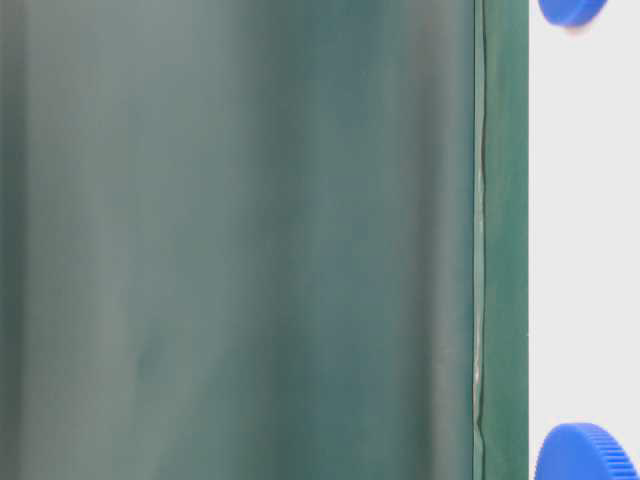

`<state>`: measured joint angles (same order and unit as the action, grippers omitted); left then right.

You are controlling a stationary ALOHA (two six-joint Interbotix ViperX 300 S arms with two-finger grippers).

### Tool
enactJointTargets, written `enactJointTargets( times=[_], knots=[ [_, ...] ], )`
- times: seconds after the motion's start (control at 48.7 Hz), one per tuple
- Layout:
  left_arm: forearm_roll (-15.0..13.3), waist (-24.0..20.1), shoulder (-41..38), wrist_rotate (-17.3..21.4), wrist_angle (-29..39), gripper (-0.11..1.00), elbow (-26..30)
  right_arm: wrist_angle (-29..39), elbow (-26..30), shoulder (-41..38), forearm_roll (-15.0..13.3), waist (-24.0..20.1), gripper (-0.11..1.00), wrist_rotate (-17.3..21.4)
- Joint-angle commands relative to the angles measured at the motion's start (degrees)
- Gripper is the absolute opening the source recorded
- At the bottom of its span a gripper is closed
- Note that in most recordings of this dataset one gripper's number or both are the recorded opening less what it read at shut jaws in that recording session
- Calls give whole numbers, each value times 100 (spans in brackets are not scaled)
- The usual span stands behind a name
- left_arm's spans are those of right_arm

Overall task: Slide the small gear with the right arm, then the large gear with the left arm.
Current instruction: 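Slide the small blue gear left with the right gripper toward the large gear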

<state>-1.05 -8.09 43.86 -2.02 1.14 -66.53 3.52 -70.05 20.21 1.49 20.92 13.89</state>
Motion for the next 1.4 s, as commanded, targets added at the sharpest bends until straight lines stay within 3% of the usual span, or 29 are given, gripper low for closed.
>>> enactJointTargets(
  times=[0.0, 0.37, 0.719, 1.17, 1.376],
  knots=[
    [-9, -9, -18, 9, -53, 0, 114, 62, 0, -299, 18, 0, 53, 26],
    [-9, -9, -18, 9, -53, 0, 123, -185, 659, -1072, 26, -378, 53, 26],
    [-9, -9, -9, 9, -53, 0, 114, -211, 2338, -2593, -62, -1037, 53, -9],
    [-9, 0, -9, 9, -53, 0, 123, -132, 4553, -4052, -475, -1204, 53, -44],
    [-9, 9, -9, 9, -53, 0, 123, 141, 5027, -4359, -606, -1230, 53, -53]
  ],
)
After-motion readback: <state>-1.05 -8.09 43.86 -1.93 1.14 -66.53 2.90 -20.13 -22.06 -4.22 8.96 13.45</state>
